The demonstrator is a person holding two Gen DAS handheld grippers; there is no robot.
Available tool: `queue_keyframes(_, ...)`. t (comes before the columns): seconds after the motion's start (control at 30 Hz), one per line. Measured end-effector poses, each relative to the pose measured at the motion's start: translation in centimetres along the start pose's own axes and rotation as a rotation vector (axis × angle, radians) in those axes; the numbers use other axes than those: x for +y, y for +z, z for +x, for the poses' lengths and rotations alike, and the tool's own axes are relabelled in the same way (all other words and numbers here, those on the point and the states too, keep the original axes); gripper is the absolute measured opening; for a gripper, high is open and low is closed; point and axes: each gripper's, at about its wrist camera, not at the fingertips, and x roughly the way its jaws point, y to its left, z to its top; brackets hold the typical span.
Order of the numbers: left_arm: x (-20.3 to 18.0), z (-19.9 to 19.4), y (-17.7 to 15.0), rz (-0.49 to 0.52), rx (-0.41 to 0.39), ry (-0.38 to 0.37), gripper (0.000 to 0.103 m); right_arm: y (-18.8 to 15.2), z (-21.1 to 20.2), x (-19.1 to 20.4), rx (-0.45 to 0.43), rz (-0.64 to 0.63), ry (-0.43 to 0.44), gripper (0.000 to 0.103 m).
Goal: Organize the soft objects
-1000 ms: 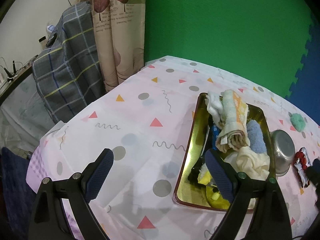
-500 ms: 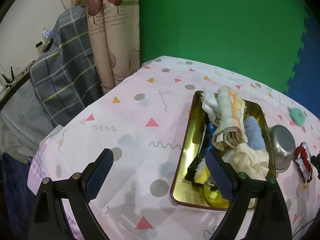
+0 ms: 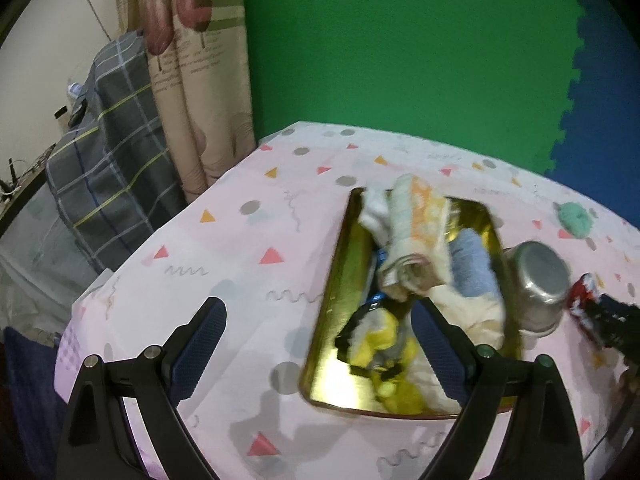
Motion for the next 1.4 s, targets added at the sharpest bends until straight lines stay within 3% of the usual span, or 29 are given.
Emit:
queue_keyframes(0.43, -7.6, -0.4, 1.4, 0.131, 0.009, -0.127, 0.093, -1.1, -0.6, 1.1, -0.003, -0.080, -0.022, 0.053)
queue_keyframes(0.5, -8.4, -0.3, 1.7, 0.138, 0.018, -0.146, 0.093, -1.2, -0.8, 1.1, -0.010, -0.085, -0.013, 0.037)
queue_keyframes(0.57, -9.3, -0.2, 2.0, 0.141, 0.026, -0.167, 0.093, -1.4, -1.1, 1.1, -0.013, -0.089, -0.013, 0.028)
queue_keyframes(0.73, -11.8, -0.2, 2.3, 0.177, 0.025, -0.191, 0.093, -1.6, -1.9, -0.6, -0.034, -0.048, -0.037, 0.021)
queue_keyframes(1.17, -21.4, 1.2, 2.2, 0.300, 0.050, -0.287, 0.093, -1.8, -3.7, -14.6, -0.047, 0.160, -0.265, 0.019)
queue_keyframes(1.4, -27.4, 3.5, 2.9, 0.302, 0.054, -0.305, 0.093, -1.9, -4.0, -20.5, -0.040, 0.203, -0.344, 0.019)
